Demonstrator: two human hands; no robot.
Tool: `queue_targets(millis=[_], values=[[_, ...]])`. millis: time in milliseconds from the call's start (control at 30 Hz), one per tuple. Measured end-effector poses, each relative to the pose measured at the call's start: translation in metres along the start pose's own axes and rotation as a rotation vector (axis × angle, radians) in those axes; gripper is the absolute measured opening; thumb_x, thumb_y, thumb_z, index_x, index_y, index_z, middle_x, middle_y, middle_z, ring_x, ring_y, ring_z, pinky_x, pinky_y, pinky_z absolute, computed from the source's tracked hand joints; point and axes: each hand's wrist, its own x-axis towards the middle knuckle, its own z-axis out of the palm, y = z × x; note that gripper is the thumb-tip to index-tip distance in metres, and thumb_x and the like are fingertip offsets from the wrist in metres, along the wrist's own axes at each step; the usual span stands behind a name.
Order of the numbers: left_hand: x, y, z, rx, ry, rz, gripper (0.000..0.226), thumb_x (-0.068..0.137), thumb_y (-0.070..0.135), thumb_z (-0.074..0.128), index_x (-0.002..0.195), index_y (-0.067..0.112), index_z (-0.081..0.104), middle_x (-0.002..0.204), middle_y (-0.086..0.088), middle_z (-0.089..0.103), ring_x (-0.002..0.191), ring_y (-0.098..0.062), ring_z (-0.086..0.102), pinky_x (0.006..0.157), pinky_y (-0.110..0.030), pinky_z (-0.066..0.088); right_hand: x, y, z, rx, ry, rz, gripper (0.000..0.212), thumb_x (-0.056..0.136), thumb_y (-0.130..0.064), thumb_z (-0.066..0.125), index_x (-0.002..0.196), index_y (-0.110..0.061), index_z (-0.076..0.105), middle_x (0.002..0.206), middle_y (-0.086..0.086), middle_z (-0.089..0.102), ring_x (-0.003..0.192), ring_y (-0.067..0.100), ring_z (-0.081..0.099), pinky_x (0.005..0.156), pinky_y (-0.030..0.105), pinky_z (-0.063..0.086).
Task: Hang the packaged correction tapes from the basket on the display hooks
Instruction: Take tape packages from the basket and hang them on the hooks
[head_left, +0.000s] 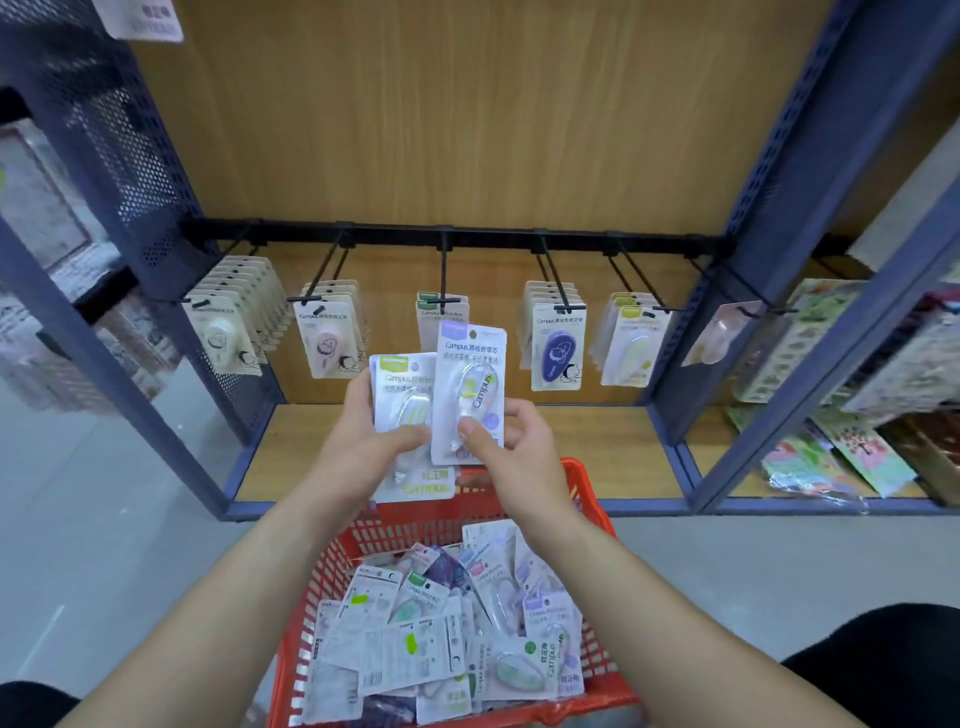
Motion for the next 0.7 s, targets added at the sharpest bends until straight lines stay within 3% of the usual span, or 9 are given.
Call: queue_targets(millis=[67, 200, 333, 533, 700], values=[[-0.003, 0.014, 0.002, -0.025, -0.042, 0.031, 0.062, 0.089, -0.005, 0.07, 0.139, 0.024, 0.049, 0.122, -0.006, 0.073, 0.105, -0.028, 0.073, 0.088, -0.05, 0.058, -0.001, -0.014, -0.004, 0.033, 0.008, -0.025, 0.028, 0.093, -0.018, 0.074, 0.114, -0.013, 0.056, 0.096, 0.006, 0.078, 0.084, 0.022, 0.076, 0.061, 0.039, 0.063], [-0.016, 0.051, 0.004, -0.085, -0.037, 0.125, 0.056, 0.088, -0.004, 0.07, 0.134, 0.021, 0.054, 0.118, -0.008, 0.075, 0.104, -0.033, 0.073, 0.081, -0.05, 0.061, -0.004, -0.051, -0.003, 0.045, -0.036, -0.078, 0.025, 0.093, -0.021, 0.073, 0.114, -0.018, 0.059, 0.099, 0.002, 0.078, 0.089, 0.018, 0.076, 0.066, 0.041, 0.064], [-0.033, 0.089, -0.006, -0.095, -0.002, 0.216, 0.057, 0.088, -0.005, 0.07, 0.137, 0.02, 0.053, 0.119, -0.006, 0.075, 0.106, -0.031, 0.073, 0.082, -0.054, 0.06, -0.008, -0.089, 0.007, -0.004, -0.032, -0.191, 0.024, 0.094, -0.021, 0.073, 0.114, -0.02, 0.061, 0.1, -0.006, 0.077, 0.087, 0.011, 0.075, 0.066, 0.03, 0.062], [-0.047, 0.158, -0.035, -0.092, 0.165, 0.317, 0.044, 0.087, 0.001, 0.075, 0.124, 0.019, 0.06, 0.109, 0.003, 0.078, 0.098, -0.022, 0.076, 0.086, -0.051, 0.06, -0.002, -0.156, 0.037, -0.056, -0.051, -0.327, 0.018, 0.095, -0.024, 0.071, 0.108, -0.02, 0.059, 0.102, -0.001, 0.076, 0.088, 0.02, 0.075, 0.068, 0.039, 0.064], [-0.038, 0.203, -0.066, -0.109, 0.235, 0.41, 0.037, 0.085, 0.004, 0.077, 0.117, 0.017, 0.062, 0.107, 0.002, 0.078, 0.097, -0.023, 0.076, 0.082, -0.046, 0.06, 0.026, -0.209, 0.075, -0.065, -0.065, -0.396, 0.019, 0.094, -0.018, 0.072, 0.106, -0.016, 0.057, 0.104, 0.001, 0.073, 0.089, 0.018, 0.076, 0.064, 0.031, 0.062]])
